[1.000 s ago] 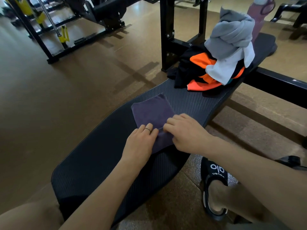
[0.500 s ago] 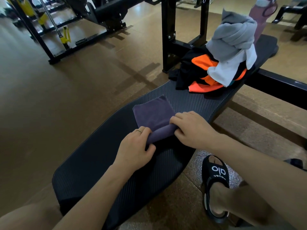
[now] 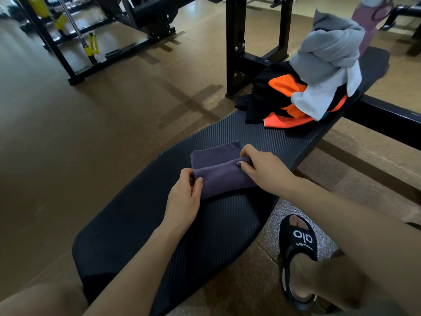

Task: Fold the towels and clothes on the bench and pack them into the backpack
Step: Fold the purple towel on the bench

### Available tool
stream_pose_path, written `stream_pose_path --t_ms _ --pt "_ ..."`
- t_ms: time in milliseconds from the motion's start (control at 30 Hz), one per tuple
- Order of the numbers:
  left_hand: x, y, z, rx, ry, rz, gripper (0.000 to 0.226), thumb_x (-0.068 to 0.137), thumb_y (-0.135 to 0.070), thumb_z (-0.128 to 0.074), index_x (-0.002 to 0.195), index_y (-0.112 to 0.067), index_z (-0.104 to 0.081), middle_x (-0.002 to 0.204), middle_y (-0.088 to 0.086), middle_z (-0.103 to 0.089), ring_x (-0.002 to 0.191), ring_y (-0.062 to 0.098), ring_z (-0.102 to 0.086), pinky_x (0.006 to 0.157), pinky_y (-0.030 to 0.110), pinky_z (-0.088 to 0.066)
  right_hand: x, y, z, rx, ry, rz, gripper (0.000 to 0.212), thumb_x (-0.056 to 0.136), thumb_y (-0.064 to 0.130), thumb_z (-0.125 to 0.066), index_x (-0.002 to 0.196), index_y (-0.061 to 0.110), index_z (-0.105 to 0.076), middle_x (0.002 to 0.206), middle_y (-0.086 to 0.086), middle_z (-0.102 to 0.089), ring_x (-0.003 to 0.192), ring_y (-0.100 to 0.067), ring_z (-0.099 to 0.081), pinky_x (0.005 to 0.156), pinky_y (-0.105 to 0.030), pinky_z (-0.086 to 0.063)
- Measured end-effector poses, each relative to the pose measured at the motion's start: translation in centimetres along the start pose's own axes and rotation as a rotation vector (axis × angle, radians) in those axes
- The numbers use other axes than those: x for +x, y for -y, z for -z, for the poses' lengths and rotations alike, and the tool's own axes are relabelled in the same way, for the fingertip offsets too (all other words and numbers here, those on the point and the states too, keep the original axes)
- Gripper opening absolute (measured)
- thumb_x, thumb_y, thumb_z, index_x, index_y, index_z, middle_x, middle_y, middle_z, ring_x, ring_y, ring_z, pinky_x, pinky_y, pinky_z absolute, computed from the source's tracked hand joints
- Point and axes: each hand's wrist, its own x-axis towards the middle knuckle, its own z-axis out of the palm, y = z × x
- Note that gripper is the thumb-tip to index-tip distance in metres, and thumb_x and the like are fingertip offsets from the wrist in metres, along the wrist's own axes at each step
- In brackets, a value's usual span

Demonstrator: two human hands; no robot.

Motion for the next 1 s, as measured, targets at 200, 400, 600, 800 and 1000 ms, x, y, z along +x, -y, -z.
stream_pose_path --t_ms 200,400,600,800,1000 --pt "0.8 -0.1 -0.4 0.116 -0.034 -0.012 0.026 0.105 -0.034 -0.047 0.130 -0.026 -0.043 0.110 -0.010 -0.056 0.093 0.012 -0.059 0.074 0.031 -0.047 0.4 0.2 -0.8 -0.065 0.021 -0.085 0.015 0.101 0.032 -0.045 0.105 0.018 -0.040 0.091 -0.004 -0.058 0.089 -0.033 -0.061 0.074 -0.043 -0.048" --pt "1.1 -0.7 -0.4 0.614 -0.099 -0.226 0.025 0.101 -0.025 -0.053 0.124 -0.021 -0.042 0.115 0.009 -0.042 0.081 0.023 -0.055 0.067 0.039 -0.054 0.4 1.4 -0.8 -0.379 -0.196 0.004 0.026 0.093 0.022 -0.061 0.113 0.011 -0.047 0.104 -0.010 -0.056 0.084 -0.036 -0.060 0.069 -0.039 -0.036" --pt "2.0 -0.8 0.0 0.848 -0.066 -0.578 0.024 0.093 -0.033 -0.051 0.110 -0.017 -0.059 0.114 0.005 -0.058 0.093 0.023 -0.053 0.078 0.036 -0.044 -1.6 2.8 -1.1 -0.460 -0.096 0.402 0.028 0.070 0.033 -0.050 0.094 0.019 -0.053 0.095 -0.001 -0.054 0.090 -0.024 -0.052 0.088 -0.040 -0.042" --pt "2.6 -1.0 0.3 0.963 0.036 -0.544 0.049 0.083 -0.051 -0.053 0.120 -0.019 -0.053 0.119 0.004 -0.056 0.101 0.022 -0.052 0.089 0.036 -0.043 -0.5 1.7 -0.6 -0.446 -0.023 0.339 0.043 0.065 0.029 -0.058 0.107 0.019 -0.055 0.104 -0.001 -0.057 0.093 -0.025 -0.057 0.084 -0.038 -0.046" --pt "3.6 -2.6 2.4 0.638 0.145 -0.343 0.019 0.088 -0.040 -0.050 0.092 -0.023 -0.056 0.084 -0.006 -0.063 0.078 0.017 -0.061 0.075 0.037 -0.052 -0.2 2.1 1.3 0.080 -0.009 0.107 0.018 0.080 0.034 -0.057 0.097 0.027 -0.056 0.085 0.007 -0.064 0.080 -0.014 -0.060 0.070 -0.034 -0.049"
